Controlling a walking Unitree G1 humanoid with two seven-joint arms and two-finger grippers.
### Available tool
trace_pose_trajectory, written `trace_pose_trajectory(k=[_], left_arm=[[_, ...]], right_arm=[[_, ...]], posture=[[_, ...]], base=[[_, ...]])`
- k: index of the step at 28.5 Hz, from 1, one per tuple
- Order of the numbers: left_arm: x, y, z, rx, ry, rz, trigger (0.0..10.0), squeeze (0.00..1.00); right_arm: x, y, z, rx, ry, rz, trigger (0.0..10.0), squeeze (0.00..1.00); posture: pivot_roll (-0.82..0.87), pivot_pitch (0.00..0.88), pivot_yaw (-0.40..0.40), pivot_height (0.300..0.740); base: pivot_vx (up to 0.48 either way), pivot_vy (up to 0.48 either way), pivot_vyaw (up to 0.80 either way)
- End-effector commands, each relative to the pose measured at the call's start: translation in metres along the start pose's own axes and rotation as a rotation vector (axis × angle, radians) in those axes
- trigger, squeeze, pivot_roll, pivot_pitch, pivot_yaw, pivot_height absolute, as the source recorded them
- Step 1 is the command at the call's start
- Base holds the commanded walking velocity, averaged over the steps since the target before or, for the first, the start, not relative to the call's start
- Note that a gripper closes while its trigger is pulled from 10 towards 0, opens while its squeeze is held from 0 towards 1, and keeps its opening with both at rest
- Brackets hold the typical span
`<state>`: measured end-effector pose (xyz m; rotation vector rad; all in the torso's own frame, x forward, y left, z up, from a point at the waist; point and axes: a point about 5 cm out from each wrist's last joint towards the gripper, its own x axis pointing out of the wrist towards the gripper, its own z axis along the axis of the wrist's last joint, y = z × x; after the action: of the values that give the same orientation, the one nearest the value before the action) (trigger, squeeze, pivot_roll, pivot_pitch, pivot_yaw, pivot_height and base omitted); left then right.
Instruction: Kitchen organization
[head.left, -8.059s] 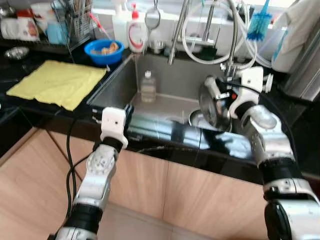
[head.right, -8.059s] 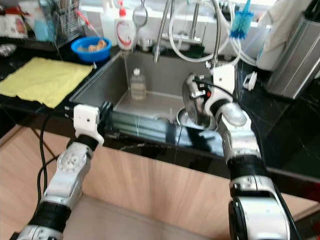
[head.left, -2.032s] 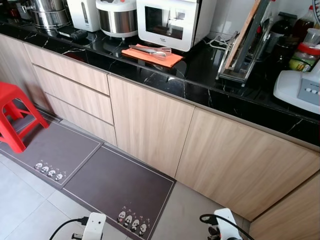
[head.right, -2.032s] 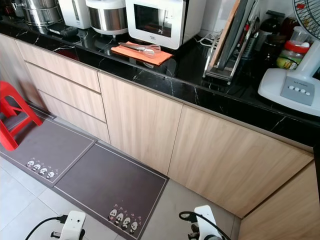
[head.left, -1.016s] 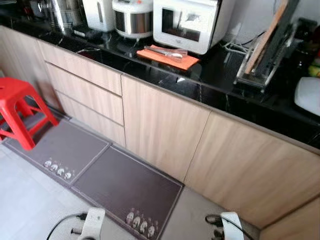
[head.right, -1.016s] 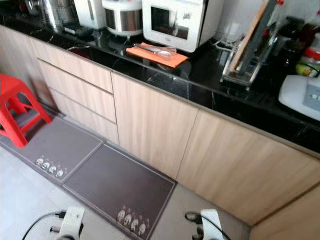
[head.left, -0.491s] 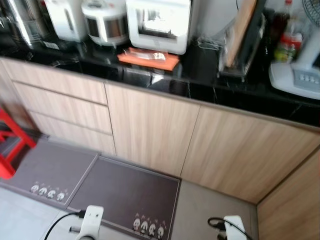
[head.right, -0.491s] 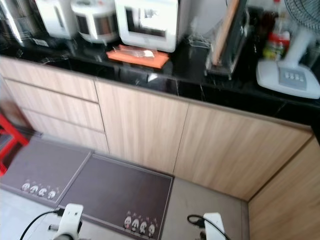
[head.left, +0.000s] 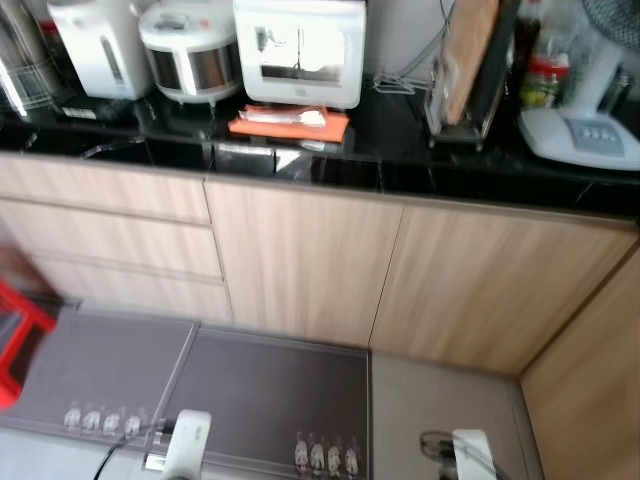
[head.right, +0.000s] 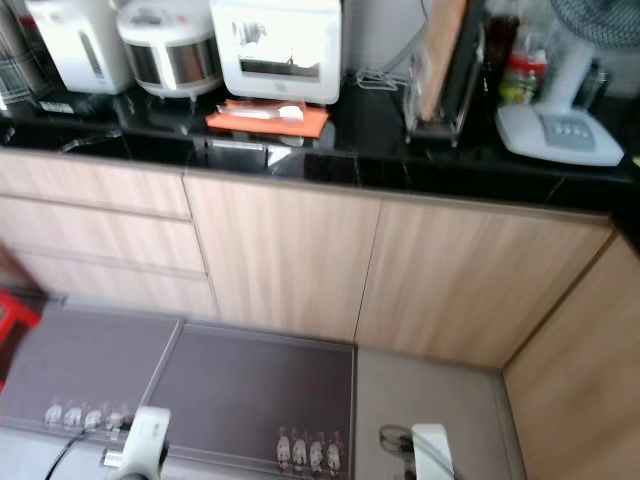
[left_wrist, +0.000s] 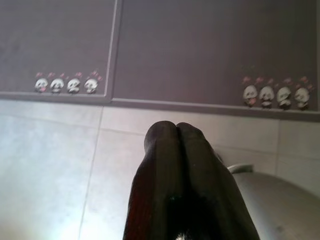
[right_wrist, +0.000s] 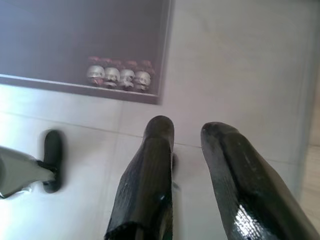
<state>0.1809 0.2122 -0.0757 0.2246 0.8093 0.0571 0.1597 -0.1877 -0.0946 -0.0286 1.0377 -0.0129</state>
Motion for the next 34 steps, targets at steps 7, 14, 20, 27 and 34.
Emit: trace_pose_trajectory(k=[7, 14, 20, 27, 34], left_arm=[[0.0005, -0.0005, 0.0008, 0.008, 0.002, -0.007, 10.0, 0.00], [0.0008, -0.0004, 0.0019, 0.009, -0.002, -0.009, 10.0, 0.00], [0.0008, -0.0013, 0.0021, 0.008, -0.003, -0.012, 10.0, 0.00], [0.0011, -0.0028, 0.0036, 0.007, -0.010, -0.015, 10.0, 0.00], [0.0005, -0.0047, 0.0014, 0.002, -0.001, -0.018, 10.0, 0.00]], right_arm=[[0.0002, -0.0046, 0.0039, 0.024, -0.009, -0.012, 10.0, 0.00], [0.0001, -0.0035, 0.0048, 0.027, -0.023, -0.009, 10.0, 0.00], [0.0002, -0.0033, 0.0056, -0.043, -0.024, -0.005, 10.0, 0.00], [0.0004, -0.0030, 0.0071, 0.027, -0.037, -0.023, 10.0, 0.00], [0.0006, -0.0027, 0.0081, -0.012, -0.037, -0.019, 10.0, 0.00]], posture=[[0.12, 0.000, -0.050, 0.740], [0.12, 0.000, -0.047, 0.740], [0.12, 0.000, -0.049, 0.740], [0.12, 0.000, -0.048, 0.740], [0.12, 0.000, -0.054, 0.740]], base=[[0.000, 0.480, -0.54], [0.000, 0.480, 0.00], [0.000, 0.480, 0.13], [0.000, 0.480, 0.46], [0.000, 0.480, 0.00]])
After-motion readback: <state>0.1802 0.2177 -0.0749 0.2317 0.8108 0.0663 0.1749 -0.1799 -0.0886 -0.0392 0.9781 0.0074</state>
